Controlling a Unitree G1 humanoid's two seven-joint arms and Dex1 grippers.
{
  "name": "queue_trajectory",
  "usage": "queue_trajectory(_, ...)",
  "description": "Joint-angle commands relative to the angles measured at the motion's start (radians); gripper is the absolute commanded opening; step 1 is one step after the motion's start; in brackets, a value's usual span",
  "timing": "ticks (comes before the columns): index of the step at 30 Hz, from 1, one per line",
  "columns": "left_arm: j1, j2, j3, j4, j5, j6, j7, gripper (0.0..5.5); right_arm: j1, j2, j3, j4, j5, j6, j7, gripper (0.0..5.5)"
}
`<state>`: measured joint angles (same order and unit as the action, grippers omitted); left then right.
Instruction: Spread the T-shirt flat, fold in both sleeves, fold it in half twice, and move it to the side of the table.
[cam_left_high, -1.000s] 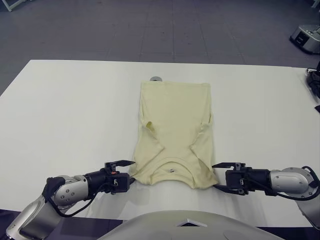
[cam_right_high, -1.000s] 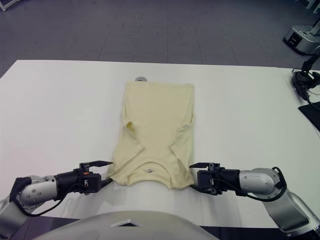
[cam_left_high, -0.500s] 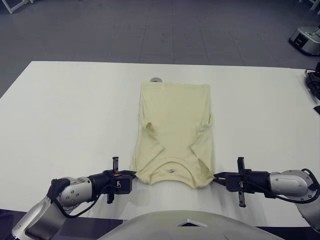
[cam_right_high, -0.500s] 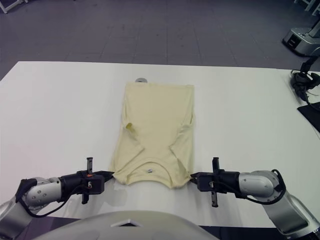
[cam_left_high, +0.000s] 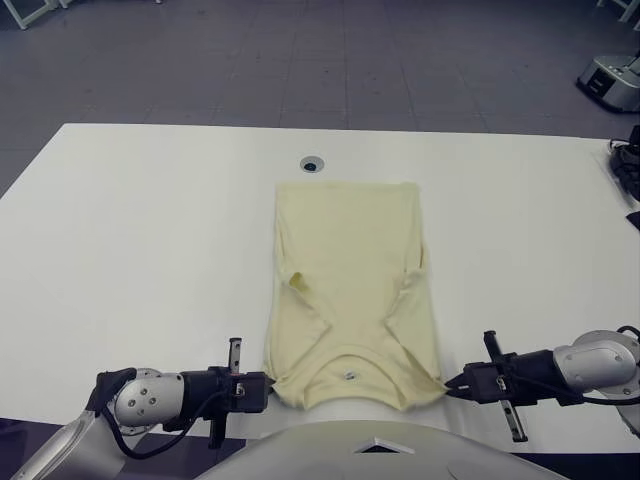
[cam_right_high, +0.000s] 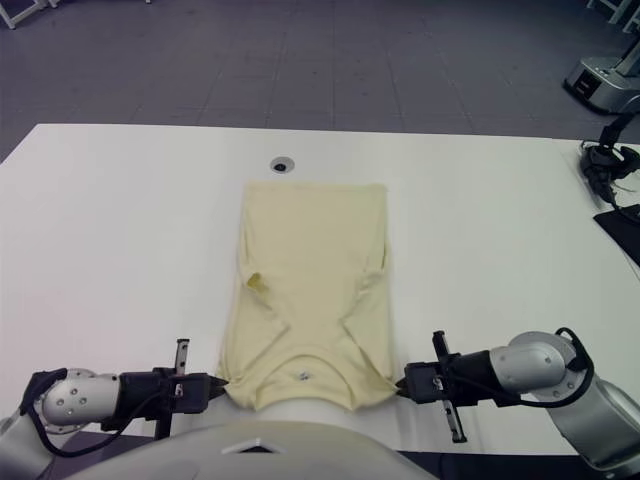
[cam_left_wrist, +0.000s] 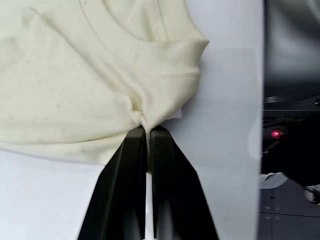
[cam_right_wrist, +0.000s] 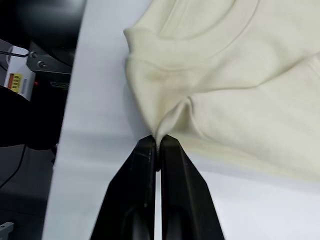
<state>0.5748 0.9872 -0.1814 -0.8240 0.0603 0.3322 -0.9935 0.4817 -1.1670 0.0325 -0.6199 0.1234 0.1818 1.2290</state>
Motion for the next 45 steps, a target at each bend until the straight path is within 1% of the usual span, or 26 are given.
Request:
queue_trajectory(1,0.047,0.059,0.051,-0.082,-0.101,0.071,-0.067,0.00,0.013,-0.036,-0.036,-0.045,0.047,0.072,0.028,0.01)
queue_trajectory(4,0.057,0.080,0.077,-0.110,-0.163,0.102,-0.096,0.00,0.015,-0.060,-0.060,-0.064,0.088,0.134,0.057,0.01)
queue_trajectory(6,0.031,0.076,0.097,-0.112,-0.202,0.127,-0.099,0.00,0.005,-0.082,-0.086,-0.088,0.145,0.195,0.087,0.01)
queue_trajectory(11,-0.045,0.078,0.164,-0.097,-0.300,0.172,-0.117,0.00,-0.119,-0.109,-0.135,-0.099,0.275,0.313,0.126,0.01)
queue_trajectory(13,-0.116,0.077,0.211,-0.078,-0.365,0.199,-0.129,0.00,-0.236,-0.108,-0.133,-0.068,0.328,0.355,0.126,0.01)
queue_trajectory(16,-0.291,0.077,0.281,-0.017,-0.487,0.250,-0.147,0.00,-0.451,-0.088,-0.098,0.004,0.386,0.412,0.128,0.01)
queue_trajectory(18,-0.356,0.082,0.297,0.007,-0.535,0.272,-0.154,0.00,-0.534,-0.079,-0.068,0.035,0.397,0.432,0.129,0.01)
queue_trajectory(21,-0.553,0.090,0.308,0.122,-0.595,0.287,-0.178,0.00,-0.775,-0.031,0.039,0.178,0.324,0.403,0.155,0.01)
queue_trajectory(25,-0.769,0.076,0.230,0.305,-0.544,0.243,-0.202,0.00,-1.022,0.075,0.176,0.366,0.206,0.343,0.178,0.01)
queue_trajectory(28,-0.851,0.060,0.186,0.385,-0.518,0.218,-0.214,0.00,-1.095,0.116,0.221,0.442,0.162,0.313,0.199,0.01)
queue_trajectory(32,-1.050,-0.017,0.078,0.624,-0.412,0.129,-0.223,0.00,-1.278,0.254,0.310,0.707,0.046,0.202,0.207,0.01)
queue_trajectory(38,-1.239,-0.149,-0.016,0.904,-0.302,0.013,-0.224,0.00,-1.444,0.383,0.348,1.045,-0.075,0.059,0.201,0.01)
queue_trajectory(41,-1.289,-0.207,-0.035,1.027,-0.254,-0.040,-0.208,0.00,-1.507,0.439,0.351,1.196,-0.124,-0.004,0.186,0.01)
queue_trajectory(43,-1.302,-0.222,-0.039,1.065,-0.239,-0.061,-0.212,0.00,-1.530,0.461,0.348,1.256,-0.142,-0.031,0.184,0.01)
queue_trajectory(45,-1.327,-0.261,-0.054,1.191,-0.192,-0.109,-0.183,0.00,-1.559,0.521,0.358,1.401,-0.180,-0.078,0.141,0.01)
